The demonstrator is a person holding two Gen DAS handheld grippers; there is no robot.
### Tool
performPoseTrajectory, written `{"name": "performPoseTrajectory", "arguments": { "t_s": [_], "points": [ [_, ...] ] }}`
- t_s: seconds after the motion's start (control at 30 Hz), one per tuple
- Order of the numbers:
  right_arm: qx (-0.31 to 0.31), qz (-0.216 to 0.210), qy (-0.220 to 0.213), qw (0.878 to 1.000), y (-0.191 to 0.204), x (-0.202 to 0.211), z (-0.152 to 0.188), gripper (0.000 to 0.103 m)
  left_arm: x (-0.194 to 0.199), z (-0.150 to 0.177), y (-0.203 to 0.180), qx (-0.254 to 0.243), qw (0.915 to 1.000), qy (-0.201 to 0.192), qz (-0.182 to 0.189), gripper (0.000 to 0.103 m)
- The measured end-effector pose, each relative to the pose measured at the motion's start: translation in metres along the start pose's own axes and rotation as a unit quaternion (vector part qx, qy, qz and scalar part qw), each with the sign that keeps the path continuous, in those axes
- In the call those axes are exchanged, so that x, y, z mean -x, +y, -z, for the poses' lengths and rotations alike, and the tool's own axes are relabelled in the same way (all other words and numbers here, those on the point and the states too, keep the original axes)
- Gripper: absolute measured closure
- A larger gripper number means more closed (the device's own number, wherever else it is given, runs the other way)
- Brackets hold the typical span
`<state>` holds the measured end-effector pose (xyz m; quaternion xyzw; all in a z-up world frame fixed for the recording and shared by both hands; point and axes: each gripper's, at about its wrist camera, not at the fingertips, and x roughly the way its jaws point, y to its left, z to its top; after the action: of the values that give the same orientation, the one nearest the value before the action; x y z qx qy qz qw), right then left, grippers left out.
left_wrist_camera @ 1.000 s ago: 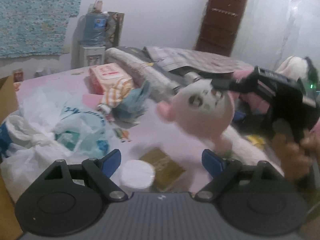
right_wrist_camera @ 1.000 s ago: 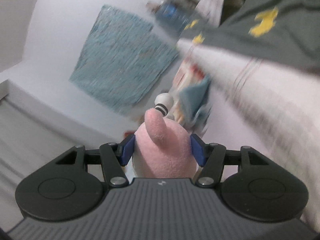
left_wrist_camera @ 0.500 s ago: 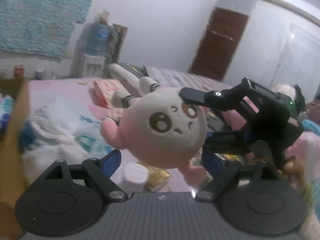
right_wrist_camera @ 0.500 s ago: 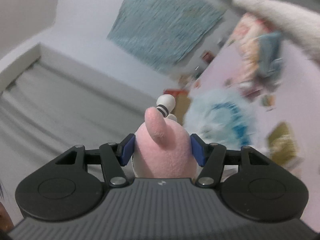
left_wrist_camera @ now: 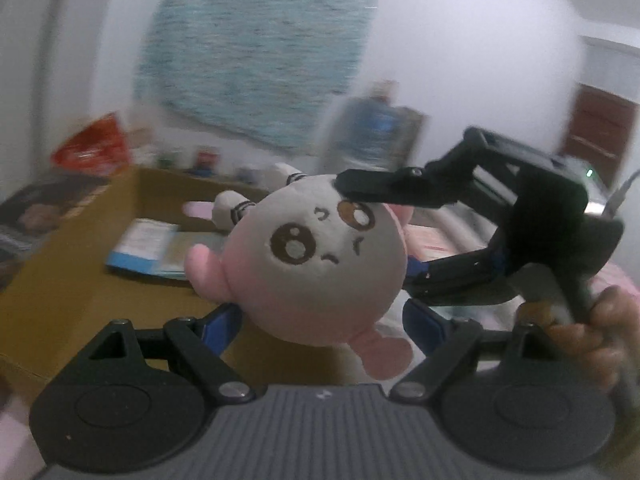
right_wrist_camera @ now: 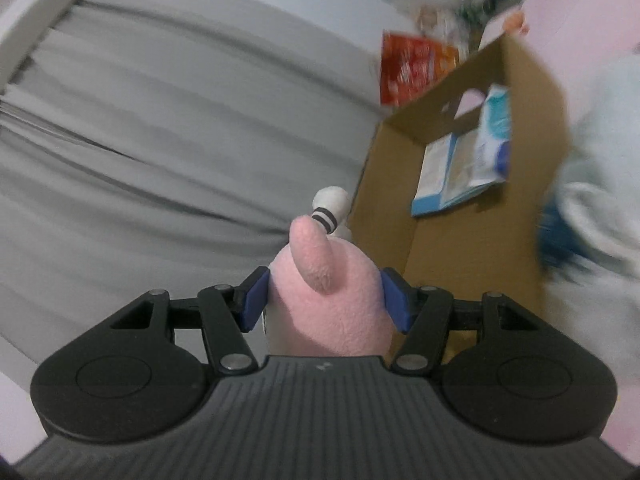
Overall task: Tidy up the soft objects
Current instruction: 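Carry the pink plush toy into the cardboard box with the right tool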
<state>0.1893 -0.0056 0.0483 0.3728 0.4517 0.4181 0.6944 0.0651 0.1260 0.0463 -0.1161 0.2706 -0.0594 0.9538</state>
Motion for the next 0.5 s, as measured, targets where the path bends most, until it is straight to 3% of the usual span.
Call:
{"name": "performPoseTrajectory", "arguments": {
  "t_s": [0.23,0.5],
  "points": [
    [-0.053,0.081,0.024,0.995,-0.011,-0.115,-0.034,0.043,-0.025,-0.020,0.071,0.022,0.9934,-0.004,-0.113,0.015],
    [-0.173,0.105,0.002,0.979,-0.068,-0.183,-0.046,0.042,-0.012,-0.022,0.093,0.040,0.9916,-0.023,-0.121,0.015]
  ]
}}
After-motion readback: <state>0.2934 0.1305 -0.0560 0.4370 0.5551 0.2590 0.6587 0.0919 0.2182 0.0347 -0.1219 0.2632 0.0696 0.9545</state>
